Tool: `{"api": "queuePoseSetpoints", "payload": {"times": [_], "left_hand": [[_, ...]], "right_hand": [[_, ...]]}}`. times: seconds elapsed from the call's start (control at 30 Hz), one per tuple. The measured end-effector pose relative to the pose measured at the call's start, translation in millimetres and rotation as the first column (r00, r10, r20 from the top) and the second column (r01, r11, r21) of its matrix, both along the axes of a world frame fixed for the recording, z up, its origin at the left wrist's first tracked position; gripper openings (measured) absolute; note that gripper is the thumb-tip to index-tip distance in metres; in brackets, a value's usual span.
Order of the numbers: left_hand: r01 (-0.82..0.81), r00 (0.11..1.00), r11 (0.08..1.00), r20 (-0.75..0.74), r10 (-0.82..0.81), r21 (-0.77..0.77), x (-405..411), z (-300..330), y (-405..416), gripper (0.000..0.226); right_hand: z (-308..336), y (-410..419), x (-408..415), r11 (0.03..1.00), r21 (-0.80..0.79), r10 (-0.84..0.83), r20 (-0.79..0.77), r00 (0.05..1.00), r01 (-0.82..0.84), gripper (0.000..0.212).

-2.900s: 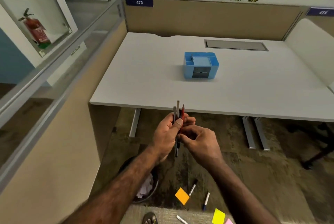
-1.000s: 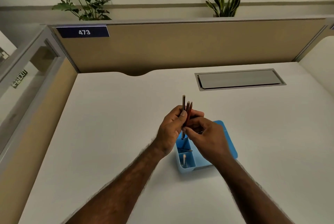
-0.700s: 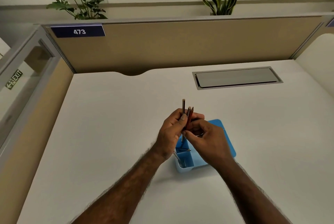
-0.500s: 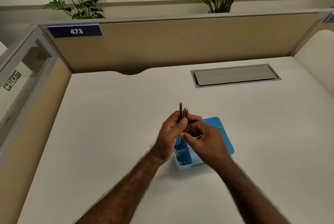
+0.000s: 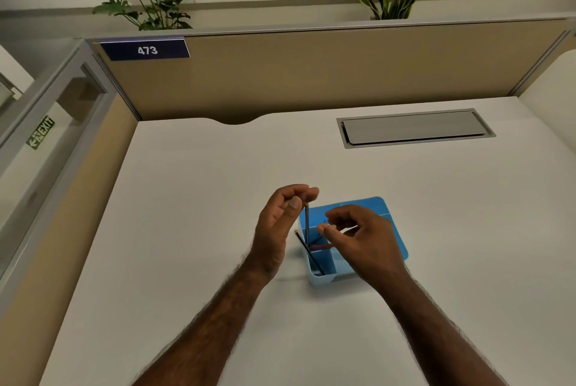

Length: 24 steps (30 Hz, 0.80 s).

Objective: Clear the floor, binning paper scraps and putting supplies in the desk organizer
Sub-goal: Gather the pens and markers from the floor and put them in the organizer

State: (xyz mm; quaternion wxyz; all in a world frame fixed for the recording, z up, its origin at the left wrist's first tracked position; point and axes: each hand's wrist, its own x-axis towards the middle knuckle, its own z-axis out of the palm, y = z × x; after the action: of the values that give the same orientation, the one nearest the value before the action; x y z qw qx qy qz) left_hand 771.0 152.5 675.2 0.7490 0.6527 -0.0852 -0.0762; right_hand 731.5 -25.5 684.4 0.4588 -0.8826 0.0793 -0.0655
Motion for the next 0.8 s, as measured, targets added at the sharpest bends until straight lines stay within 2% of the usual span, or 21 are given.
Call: {"api": "queuePoseSetpoints", "payload": {"times": [0.1,0.2,0.43,0.8], "left_hand": [[-0.084,0.996,0.995,0.021,0.083,0.049,-11.4,-8.1,13.0,0.033],[-0.145,0.989,0.979,0.017,0.144,0.140,-25.5,-17.2,23.6,0.042],[-0.196,0.981,0.850,0.098,0.169,0.490,-43.0,-33.0,22.7,0.030],[-0.145,0.989,0.792,0.077,0.123,0.593,-40.3,-26.1,1.7,0.020]], "right_hand": [[3.1,-1.8,-4.9,1.000,0.018,-0.012,0.018,1.000,0.012,0.030],[6.5,-2.4,-10.0,1.000,-0.004,-0.004,0.031,0.999,0.004,0.032],[10.6,-0.6,-14.5,0.998,-0.055,0.007,0.084,0.996,-0.003,0.030],[10.3,4.2,-20.4,0.993,-0.108,0.057,0.046,0.997,-0.052,0.023]]}}
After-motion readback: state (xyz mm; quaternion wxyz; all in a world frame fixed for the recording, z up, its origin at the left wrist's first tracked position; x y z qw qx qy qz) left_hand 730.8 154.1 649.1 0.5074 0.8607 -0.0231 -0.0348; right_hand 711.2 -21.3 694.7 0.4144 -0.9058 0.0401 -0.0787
